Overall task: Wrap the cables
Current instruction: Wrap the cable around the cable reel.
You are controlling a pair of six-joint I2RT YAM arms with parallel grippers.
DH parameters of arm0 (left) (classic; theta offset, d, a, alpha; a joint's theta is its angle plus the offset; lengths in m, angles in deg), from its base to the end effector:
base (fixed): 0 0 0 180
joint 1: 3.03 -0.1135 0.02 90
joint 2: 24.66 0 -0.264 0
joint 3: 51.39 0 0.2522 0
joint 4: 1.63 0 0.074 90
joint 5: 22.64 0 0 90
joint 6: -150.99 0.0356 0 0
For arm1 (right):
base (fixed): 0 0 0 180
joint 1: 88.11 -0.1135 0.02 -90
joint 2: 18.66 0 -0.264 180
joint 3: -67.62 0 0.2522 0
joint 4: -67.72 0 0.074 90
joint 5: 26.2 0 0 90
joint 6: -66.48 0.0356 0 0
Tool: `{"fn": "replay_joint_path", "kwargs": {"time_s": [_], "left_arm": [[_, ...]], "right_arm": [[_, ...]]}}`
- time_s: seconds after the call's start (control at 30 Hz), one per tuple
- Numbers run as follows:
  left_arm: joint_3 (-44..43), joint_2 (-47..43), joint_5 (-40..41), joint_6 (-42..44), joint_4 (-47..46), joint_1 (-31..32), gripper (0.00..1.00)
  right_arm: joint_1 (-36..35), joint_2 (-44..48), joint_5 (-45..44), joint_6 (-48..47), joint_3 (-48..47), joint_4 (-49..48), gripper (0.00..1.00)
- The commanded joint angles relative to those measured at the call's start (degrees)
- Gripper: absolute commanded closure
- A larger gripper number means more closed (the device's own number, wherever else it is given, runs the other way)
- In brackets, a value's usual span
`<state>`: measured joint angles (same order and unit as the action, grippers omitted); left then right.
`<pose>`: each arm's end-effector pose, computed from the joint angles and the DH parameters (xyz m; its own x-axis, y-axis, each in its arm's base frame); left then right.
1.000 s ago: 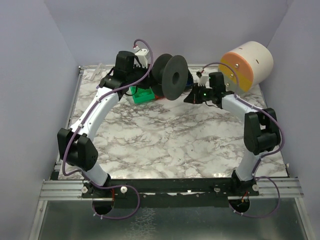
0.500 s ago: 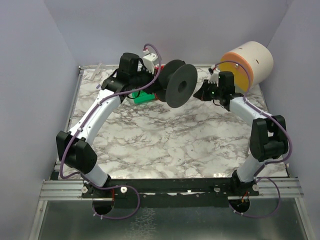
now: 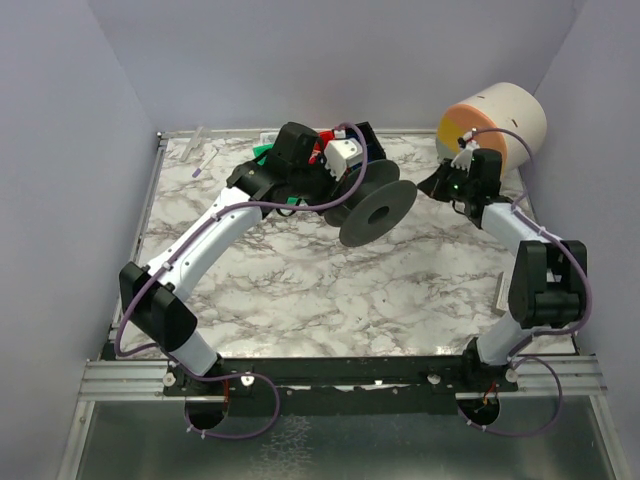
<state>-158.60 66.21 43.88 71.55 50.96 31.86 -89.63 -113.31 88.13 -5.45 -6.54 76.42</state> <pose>0.2806 -0.2130 0.3854 -0.3324 0.4367 -0.8360 0.8637 0.4969 -0.0838 0.3700 0.0245 0.2364 -0.5825 0.2673 -0.7676 -0.2136 0.8609 0.4618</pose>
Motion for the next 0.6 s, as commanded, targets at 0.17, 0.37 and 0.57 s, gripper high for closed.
{"fn": "replay_joint_path", "kwargs": {"time_s": [0.17, 0.37, 0.57], "left_arm": [[-4.6, 1.0, 7.7, 4.1, 0.7, 2.7, 1.00], [-6.8, 2.0, 10.0, 2.7, 0.4, 3.2, 1.00], [-12.7, 2.6, 11.9, 0.9, 0.3, 2.9, 1.00]], "right_arm": [[4.8, 5.1, 13.8, 8.9, 3.9, -12.4, 1.00], [4.9, 2.9, 20.3, 3.6, -0.4, -9.6, 1.00], [5.3, 0.1, 37.8, -11.2, -2.5, -7.1, 0.80]]}}
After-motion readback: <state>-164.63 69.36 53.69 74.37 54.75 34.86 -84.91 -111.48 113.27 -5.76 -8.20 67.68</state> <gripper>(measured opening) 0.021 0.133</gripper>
